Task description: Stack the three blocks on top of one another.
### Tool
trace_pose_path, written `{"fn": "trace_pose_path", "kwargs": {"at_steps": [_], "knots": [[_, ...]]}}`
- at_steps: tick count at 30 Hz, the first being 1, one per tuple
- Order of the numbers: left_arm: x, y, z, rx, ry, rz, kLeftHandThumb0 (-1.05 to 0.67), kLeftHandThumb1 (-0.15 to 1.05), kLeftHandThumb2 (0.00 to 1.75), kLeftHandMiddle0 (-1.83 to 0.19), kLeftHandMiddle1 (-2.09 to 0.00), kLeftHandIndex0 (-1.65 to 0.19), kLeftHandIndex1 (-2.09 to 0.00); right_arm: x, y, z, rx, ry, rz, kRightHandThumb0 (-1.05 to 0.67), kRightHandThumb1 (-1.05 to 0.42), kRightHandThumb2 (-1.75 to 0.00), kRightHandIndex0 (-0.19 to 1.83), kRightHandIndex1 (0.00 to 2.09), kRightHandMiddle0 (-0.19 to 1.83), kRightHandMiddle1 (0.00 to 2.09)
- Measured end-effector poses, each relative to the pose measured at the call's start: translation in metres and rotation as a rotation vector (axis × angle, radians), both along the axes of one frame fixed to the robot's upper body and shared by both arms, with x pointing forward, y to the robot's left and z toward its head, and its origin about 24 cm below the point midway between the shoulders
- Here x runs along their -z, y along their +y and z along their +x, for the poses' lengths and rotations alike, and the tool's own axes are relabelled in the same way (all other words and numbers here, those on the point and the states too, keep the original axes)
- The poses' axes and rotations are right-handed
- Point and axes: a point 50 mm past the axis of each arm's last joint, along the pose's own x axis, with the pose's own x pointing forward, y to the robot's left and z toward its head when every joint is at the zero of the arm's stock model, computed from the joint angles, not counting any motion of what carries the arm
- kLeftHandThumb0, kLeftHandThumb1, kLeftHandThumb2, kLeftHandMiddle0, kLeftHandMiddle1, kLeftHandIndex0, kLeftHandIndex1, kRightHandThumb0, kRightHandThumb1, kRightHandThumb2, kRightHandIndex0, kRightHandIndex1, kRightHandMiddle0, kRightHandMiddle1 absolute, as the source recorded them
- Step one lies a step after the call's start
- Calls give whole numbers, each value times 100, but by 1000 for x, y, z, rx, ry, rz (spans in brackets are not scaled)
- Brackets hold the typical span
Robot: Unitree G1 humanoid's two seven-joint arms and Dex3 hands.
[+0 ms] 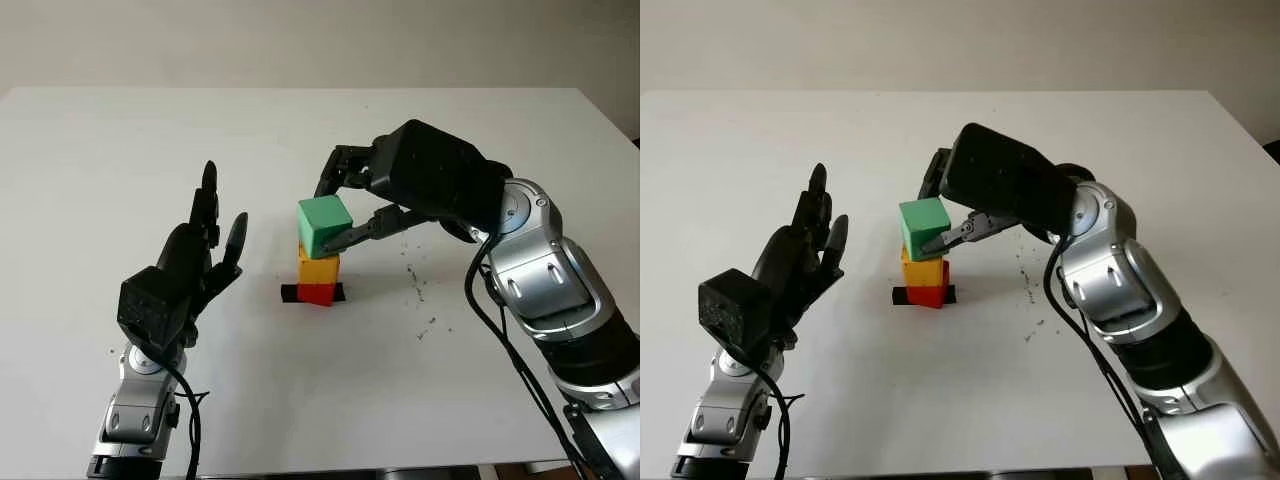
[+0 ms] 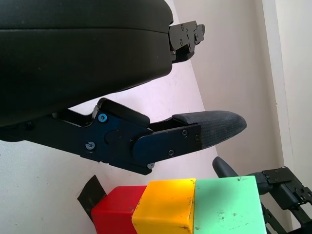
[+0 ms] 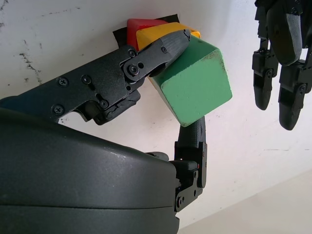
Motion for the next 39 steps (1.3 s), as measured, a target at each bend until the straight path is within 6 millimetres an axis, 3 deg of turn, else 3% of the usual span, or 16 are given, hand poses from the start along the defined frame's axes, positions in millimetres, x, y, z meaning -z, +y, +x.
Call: {"fn": "trace_pose_path", "kwargs": {"at_steps": [8,10,12,18,22,27,32,36,39], "knots": [[2,0,-1,-4,7,8,-75,105,63,19,-2,19,-3,1,0,0,9,12,5,-43,-94,-5,30,6,28,159],[2,0,-1,-4,8,9,-74,105,63,19,-2,19,-3,1,0,-1,13,15,7,-46,-92,-5,26,4,16,147],[2,1,-2,-5,8,9,-74,105,63,19,-2,19,-3,3,0,-1,13,22,6,-51,-90,-5,19,2,2,118],[2,0,-2,-5,6,9,-75,105,63,19,-3,19,-3,8,0,-3,-8,66,-14,-67,-90,-5,-13,1,-9,36],[2,1,-2,-5,5,10,-75,105,63,19,-3,19,-3,6,-2,-6,-23,67,-29,-77,-90,-5,-19,0,-18,7],[2,1,-2,-5,4,9,-76,105,62,19,-4,19,-4,1,-6,-8,-63,32,1,-88,-93,-6,-19,0,-19,0],[2,2,-2,-6,4,10,-75,105,63,19,-2,19,-3,-11,-22,-11,-42,6,-13,-96,-94,-6,-19,0,-19,0],[1,4,-2,1,5,14,-75,105,63,19,0,19,-2,-23,-34,-19,-34,4,-4,-96,-93,-5,-19,0,-19,0],[1,5,-1,0,6,17,-76,105,63,19,0,19,-1,-29,-49,-31,5,-40,96,-89,-96,-6,-19,0,-19,0]]}}
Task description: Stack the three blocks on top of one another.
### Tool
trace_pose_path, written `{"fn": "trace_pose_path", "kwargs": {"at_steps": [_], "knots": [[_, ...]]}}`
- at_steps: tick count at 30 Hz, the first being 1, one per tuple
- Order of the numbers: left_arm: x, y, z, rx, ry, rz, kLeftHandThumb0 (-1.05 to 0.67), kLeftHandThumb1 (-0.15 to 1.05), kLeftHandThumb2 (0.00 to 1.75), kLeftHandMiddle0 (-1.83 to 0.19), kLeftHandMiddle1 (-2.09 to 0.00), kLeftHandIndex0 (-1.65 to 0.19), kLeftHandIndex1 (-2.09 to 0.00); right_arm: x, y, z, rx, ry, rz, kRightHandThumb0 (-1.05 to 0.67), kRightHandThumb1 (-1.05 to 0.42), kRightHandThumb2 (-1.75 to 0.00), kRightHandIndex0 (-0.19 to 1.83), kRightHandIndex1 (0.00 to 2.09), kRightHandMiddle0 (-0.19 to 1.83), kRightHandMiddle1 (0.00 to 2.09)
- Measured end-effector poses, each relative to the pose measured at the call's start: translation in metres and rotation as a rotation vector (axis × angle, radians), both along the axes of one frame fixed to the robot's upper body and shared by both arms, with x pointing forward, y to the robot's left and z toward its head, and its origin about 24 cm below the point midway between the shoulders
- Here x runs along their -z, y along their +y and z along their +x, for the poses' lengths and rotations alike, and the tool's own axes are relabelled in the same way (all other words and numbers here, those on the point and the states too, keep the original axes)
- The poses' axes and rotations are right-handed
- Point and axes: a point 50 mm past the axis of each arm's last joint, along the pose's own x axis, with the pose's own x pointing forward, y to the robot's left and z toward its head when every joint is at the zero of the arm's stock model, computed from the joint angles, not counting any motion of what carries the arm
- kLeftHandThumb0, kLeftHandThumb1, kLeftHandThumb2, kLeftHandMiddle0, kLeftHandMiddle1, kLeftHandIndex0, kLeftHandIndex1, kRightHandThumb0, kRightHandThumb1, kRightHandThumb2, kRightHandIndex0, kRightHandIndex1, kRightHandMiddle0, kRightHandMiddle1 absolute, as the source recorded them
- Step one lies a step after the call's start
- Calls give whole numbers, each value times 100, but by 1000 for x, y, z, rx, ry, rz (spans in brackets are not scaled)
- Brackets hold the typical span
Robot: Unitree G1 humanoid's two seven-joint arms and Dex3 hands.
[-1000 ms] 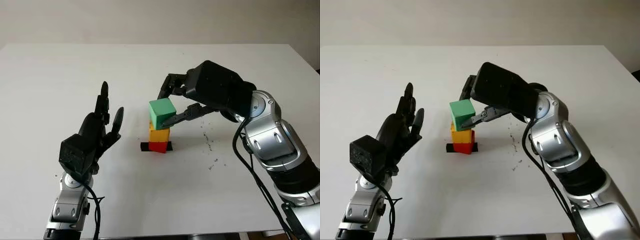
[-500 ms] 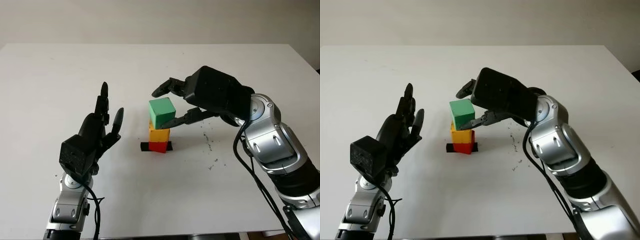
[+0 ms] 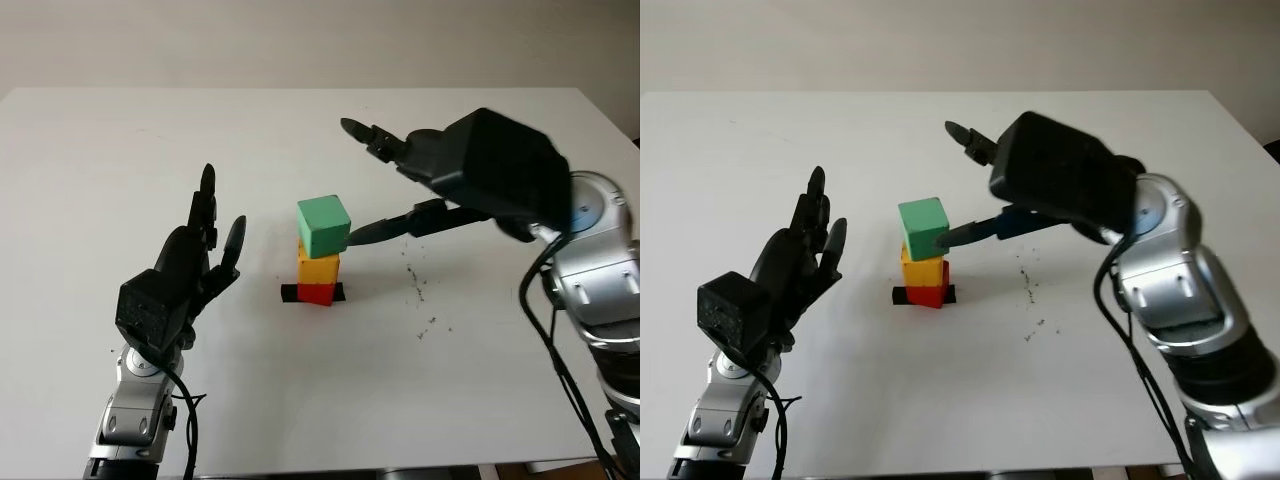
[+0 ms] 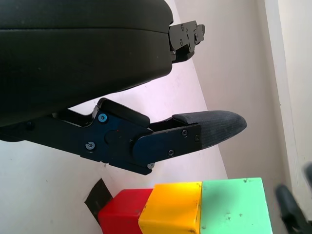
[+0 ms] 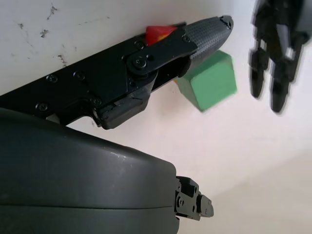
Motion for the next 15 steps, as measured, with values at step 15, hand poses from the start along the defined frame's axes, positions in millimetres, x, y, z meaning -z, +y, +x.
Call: {"fn": "trace_pose_path", "kwargs": {"at_steps": [15], "knots": [[-2,6,6,21,-8,20,-74,105,66,19,0,19,0,116,-25,-29,453,0,659,-74,-105,-75,-17,1,-16,3]]}}
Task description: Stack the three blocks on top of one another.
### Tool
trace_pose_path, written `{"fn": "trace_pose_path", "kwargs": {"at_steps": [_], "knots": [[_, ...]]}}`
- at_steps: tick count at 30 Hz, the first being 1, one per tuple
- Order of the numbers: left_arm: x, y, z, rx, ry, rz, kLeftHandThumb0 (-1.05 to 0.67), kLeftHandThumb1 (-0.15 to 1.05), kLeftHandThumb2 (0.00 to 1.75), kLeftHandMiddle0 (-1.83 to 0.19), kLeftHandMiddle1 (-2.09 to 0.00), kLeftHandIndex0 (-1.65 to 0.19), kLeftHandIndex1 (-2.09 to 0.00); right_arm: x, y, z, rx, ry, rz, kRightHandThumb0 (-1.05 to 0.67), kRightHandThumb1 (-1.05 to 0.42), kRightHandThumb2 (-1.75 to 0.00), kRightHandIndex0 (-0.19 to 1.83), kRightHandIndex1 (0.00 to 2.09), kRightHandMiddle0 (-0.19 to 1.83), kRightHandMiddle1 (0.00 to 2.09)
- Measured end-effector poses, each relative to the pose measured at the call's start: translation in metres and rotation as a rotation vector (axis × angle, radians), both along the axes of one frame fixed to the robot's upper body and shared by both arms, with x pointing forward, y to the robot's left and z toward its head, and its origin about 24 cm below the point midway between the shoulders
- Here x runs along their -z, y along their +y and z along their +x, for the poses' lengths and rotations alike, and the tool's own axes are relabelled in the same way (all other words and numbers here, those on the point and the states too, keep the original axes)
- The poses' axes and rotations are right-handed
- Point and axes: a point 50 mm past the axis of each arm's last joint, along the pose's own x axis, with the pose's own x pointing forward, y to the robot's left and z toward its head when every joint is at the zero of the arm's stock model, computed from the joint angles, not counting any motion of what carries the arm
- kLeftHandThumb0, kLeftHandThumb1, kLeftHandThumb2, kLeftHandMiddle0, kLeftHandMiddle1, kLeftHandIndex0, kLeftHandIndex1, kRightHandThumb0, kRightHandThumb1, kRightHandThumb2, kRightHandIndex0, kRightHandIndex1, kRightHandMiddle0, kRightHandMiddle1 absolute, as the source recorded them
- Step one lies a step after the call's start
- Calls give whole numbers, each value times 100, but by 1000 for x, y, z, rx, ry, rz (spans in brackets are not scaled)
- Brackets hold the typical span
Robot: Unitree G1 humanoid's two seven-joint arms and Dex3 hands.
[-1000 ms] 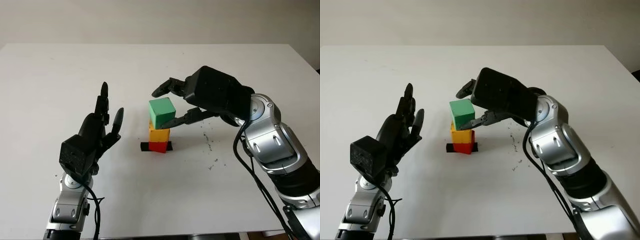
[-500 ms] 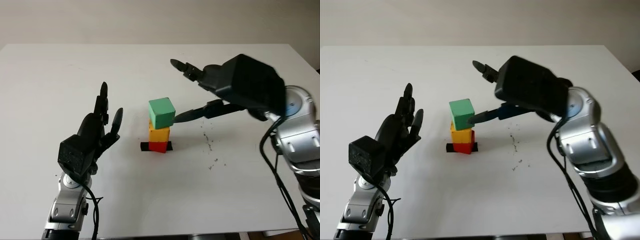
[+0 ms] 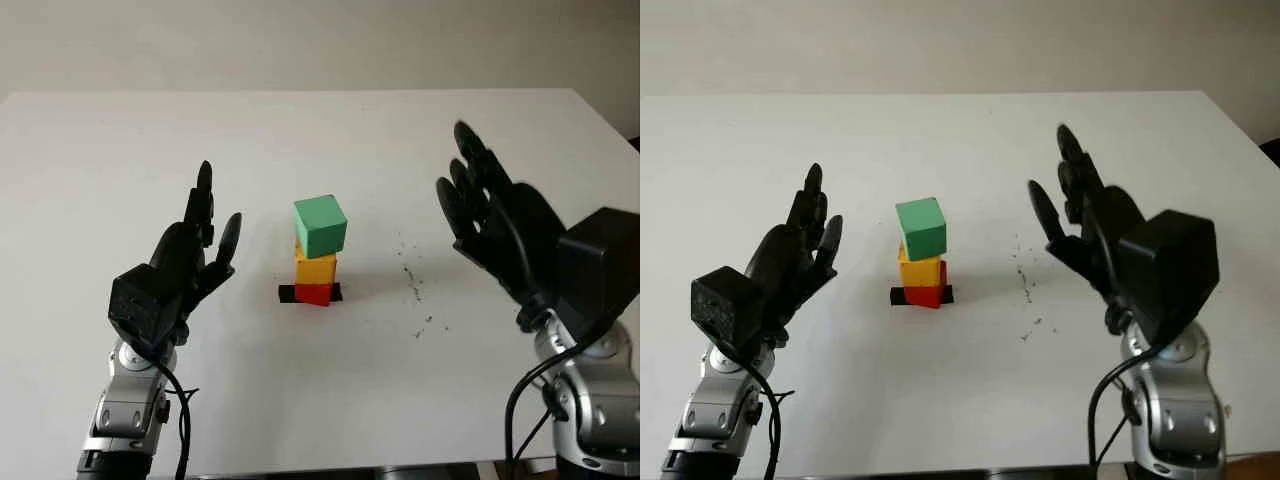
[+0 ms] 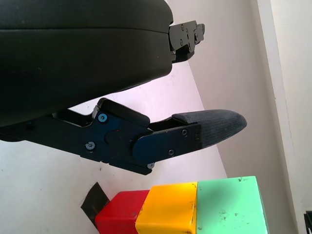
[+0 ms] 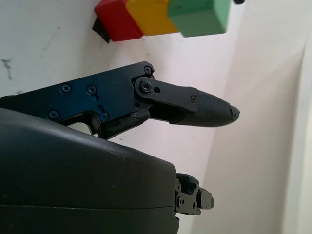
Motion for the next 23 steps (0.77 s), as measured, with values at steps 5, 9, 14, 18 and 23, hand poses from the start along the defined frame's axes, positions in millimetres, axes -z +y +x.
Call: {"fn": "trace_pose_path", "kwargs": {"at_steps": [5,9,14,18,23], "knots": [[0,1,0,-3,0,-2,-74,105,65,19,-1,19,-1,15,16,0,-42,28,61,-79,-105,-79,-19,0,-19,0],[1,0,0,-8,1,-17,-75,105,63,18,-3,18,-3,22,25,0,-84,56,114,-80,-105,-79,-19,0,-19,0],[6,0,-3,-18,16,-29,-77,105,62,19,-4,18,-4,25,31,0,-113,77,140,-80,-105,-78,-19,0,-19,0],[8,0,-6,-19,23,-46,-77,105,61,19,-5,18,-4,29,31,2,-105,94,145,-81,-105,-76,-19,0,-19,0],[8,-2,-8,-8,8,-54,-75,105,62,18,-5,18,-5,23,33,7,-115,73,129,-82,-105,-75,-19,0,-19,0]]}}
